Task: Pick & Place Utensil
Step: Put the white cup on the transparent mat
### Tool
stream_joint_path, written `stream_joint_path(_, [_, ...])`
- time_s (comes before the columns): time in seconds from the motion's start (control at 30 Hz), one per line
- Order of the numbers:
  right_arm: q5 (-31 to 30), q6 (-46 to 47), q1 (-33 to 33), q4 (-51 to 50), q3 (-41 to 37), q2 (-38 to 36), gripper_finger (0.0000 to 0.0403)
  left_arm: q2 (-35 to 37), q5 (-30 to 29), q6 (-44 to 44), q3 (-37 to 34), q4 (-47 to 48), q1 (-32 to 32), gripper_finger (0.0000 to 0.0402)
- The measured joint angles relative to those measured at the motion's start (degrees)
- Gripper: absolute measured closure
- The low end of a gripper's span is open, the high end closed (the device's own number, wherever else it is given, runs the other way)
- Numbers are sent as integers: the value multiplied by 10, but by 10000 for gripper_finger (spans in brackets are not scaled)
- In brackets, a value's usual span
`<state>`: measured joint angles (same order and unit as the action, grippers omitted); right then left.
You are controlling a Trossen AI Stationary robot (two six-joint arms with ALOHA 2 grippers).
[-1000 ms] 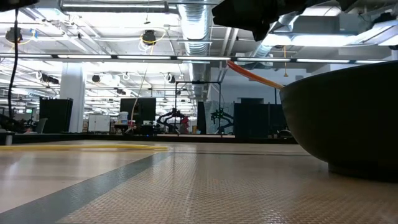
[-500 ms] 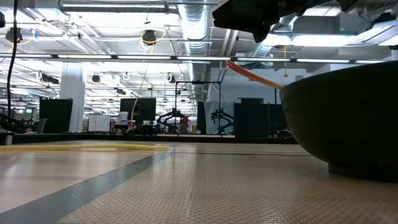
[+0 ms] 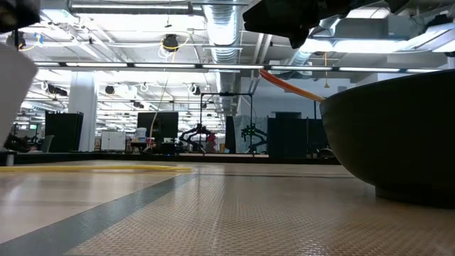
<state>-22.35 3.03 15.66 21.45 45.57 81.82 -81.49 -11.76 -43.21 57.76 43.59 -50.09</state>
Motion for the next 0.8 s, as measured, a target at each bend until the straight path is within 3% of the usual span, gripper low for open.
stream_joint_path(0.27, [-2, 0, 8, -9, 0, -30, 290, 4, -14, 242, 77, -29, 114, 389])
stream_joint_path(0.4, [-2, 0, 29, -71, 0, -77, 290, -1, -7, 345, 79, -82, 190, 391])
stream_joint_path(0.47, [-4, 1, 42, -125, 0, -109, 290, -13, 24, 378, 78, -120, 224, 390])
stream_joint_path(0.63, [-91, 81, 76, -266, 0, -180, 290, -68, 133, 484, 75, -232, 276, 390])
stream_joint_path(0.8, [-167, 159, 99, -338, 0, -204, 290, -118, 145, 504, 74, -218, 309, 389])
